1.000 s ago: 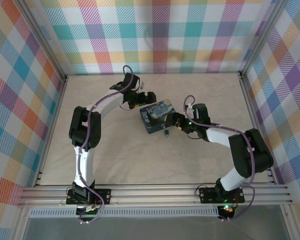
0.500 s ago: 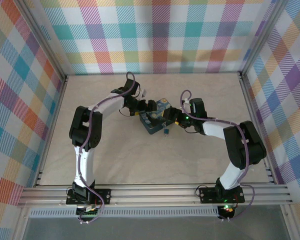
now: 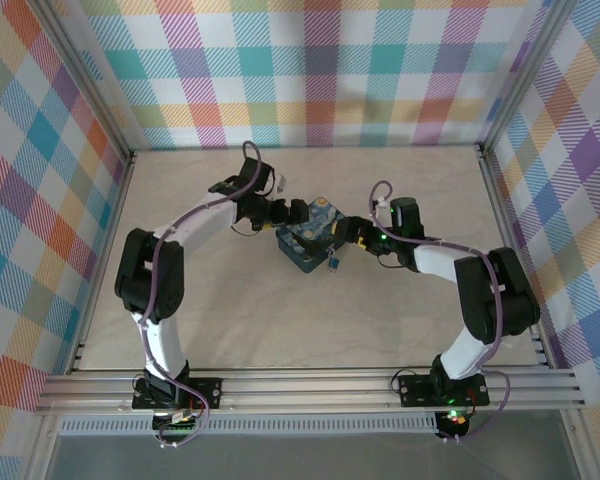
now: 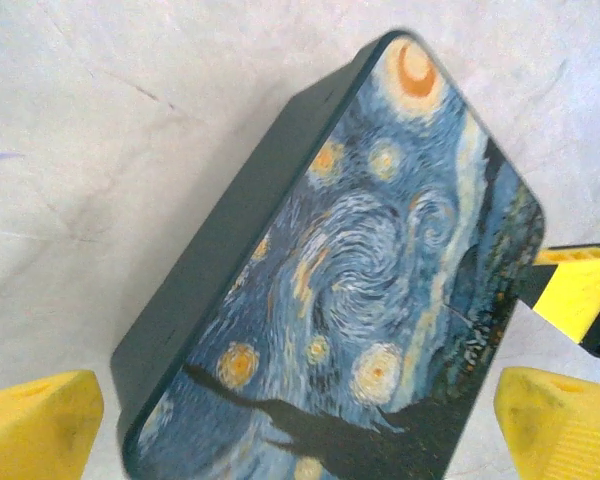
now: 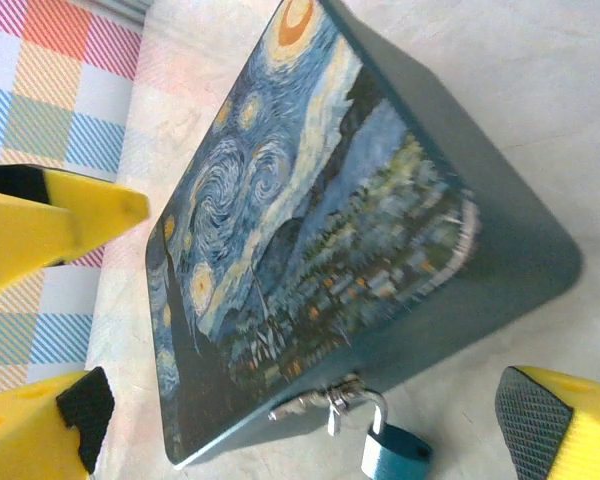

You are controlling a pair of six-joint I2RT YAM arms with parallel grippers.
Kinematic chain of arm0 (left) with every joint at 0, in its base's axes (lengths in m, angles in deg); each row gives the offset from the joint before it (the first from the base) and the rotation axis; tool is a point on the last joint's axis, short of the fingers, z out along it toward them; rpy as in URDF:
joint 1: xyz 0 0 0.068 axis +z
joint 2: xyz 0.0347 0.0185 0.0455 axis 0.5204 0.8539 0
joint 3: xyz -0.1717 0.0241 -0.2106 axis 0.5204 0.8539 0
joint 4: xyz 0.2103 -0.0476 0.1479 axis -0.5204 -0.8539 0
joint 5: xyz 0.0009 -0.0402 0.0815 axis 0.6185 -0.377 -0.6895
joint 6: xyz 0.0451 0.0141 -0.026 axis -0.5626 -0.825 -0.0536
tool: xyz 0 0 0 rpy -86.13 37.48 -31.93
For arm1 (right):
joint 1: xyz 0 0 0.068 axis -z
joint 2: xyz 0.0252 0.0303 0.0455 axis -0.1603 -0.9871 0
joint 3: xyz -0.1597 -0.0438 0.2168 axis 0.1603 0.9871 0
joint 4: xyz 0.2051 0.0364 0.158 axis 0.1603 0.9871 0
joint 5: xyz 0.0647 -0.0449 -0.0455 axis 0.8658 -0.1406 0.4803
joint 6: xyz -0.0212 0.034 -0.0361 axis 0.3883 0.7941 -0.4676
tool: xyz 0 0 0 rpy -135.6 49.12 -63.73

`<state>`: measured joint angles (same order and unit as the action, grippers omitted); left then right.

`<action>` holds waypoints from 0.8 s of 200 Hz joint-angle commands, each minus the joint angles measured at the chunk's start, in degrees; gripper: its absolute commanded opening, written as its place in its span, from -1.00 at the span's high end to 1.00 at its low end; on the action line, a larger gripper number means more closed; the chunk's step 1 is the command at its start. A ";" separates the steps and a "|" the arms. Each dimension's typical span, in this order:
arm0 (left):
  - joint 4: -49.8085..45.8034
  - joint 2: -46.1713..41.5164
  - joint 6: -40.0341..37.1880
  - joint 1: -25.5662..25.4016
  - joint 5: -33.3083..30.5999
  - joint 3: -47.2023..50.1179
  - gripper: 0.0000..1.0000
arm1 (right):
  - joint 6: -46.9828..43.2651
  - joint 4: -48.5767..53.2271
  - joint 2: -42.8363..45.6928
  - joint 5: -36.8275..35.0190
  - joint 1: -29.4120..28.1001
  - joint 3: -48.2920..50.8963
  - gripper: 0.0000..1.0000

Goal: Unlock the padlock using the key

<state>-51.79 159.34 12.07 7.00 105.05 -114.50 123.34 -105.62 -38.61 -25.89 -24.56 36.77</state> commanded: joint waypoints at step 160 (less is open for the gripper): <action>16.11 -4.60 18.92 -9.43 8.74 6.97 -1.00 | 3.71 -16.40 -11.29 15.76 0.88 3.38 -0.36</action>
<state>-39.88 153.11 27.92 -1.96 111.76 -106.17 126.64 -118.25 -49.04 -11.90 -22.63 41.19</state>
